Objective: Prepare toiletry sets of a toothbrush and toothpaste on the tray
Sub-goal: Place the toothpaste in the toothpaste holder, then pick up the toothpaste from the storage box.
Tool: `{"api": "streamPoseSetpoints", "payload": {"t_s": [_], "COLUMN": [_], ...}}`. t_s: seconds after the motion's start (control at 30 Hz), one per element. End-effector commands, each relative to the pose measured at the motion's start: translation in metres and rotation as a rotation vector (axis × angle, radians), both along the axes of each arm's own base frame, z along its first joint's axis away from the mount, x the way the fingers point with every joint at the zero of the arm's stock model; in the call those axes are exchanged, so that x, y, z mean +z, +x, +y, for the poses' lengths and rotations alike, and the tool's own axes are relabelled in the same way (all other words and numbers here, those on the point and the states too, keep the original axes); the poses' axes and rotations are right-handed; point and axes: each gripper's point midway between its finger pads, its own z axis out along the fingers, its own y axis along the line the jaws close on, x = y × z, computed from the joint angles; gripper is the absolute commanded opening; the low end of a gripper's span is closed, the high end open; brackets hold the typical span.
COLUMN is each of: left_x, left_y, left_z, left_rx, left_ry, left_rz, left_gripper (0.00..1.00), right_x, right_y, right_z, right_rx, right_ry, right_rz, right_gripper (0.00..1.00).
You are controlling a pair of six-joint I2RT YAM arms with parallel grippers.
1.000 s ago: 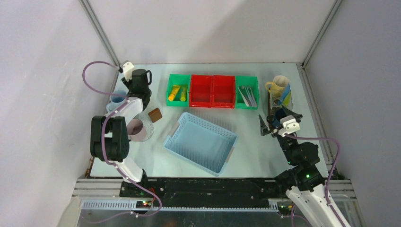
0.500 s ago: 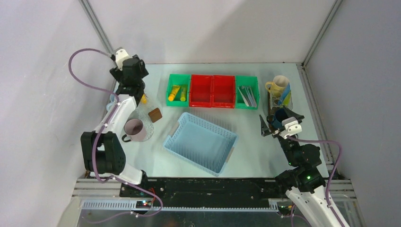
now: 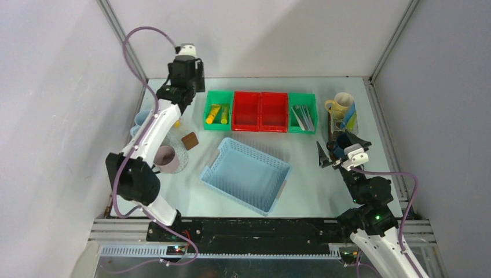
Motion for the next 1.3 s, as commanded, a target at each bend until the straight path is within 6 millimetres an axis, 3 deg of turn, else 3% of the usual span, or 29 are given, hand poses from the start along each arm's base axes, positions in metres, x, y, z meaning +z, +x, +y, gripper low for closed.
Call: {"api": "streamPoseSetpoints", "payload": {"t_s": [0.0, 0.17, 0.23, 0.63, 0.97, 1.27], "left_x": [-0.039, -0.06, -0.077, -0.147, -0.191, -0.222], "left_y": [-0.002, 0.006, 0.011, 0.02, 0.028, 0.028], "left_z": [-0.02, -0.04, -0.05, -0.079, -0.085, -0.068], "left_rx": [-0.108, -0.162, -0.189, -0.27, -0.272, -0.215], "left_ry": [0.164, 0.22, 0.248, 0.274, 0.25, 0.237], "left_rz": [0.184, 0.258, 0.306, 0.506, 0.599, 0.666], "left_gripper": [0.69, 0.58, 0.55, 0.47, 0.46, 0.5], "right_x": [0.011, 0.009, 0.009, 0.005, 0.003, 0.002], "right_y": [-0.003, -0.002, -0.002, 0.0, 0.001, 0.001], "right_z": [0.001, 0.001, 0.001, 0.002, 0.002, 0.004], "right_rx": [0.011, 0.009, 0.007, 0.006, 0.006, 0.012], "right_ry": [0.015, 0.011, 0.009, 0.003, 0.0, -0.003], "right_rz": [-0.046, -0.041, -0.04, -0.032, -0.027, -0.024], "right_gripper": [1.0, 0.99, 1.0, 1.0, 0.99, 0.99]}}
